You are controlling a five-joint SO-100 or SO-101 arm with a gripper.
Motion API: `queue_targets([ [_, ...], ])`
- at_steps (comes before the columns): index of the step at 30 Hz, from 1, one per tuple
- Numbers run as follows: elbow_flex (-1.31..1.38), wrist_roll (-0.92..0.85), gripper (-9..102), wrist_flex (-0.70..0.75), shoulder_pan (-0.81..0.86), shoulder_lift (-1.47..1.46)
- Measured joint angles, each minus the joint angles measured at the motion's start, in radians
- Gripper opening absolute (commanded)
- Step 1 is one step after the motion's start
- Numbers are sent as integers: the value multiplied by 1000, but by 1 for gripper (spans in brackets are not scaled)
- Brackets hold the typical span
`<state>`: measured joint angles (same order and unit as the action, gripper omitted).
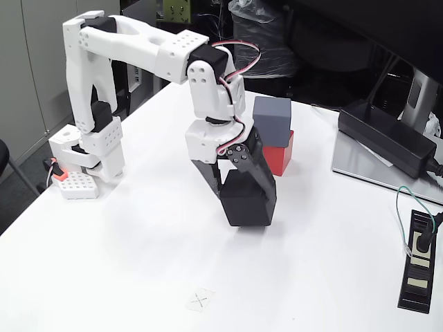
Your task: Stack the three blocks in an ordered color.
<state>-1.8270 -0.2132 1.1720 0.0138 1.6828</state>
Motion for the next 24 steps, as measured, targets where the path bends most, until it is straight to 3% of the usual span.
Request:
queue_targets([
  [8, 235, 0, -1, 193, -17, 156],
  [16, 417, 0, -1, 385, -183, 288],
  [24, 442, 0, -1, 407, -319, 334],
])
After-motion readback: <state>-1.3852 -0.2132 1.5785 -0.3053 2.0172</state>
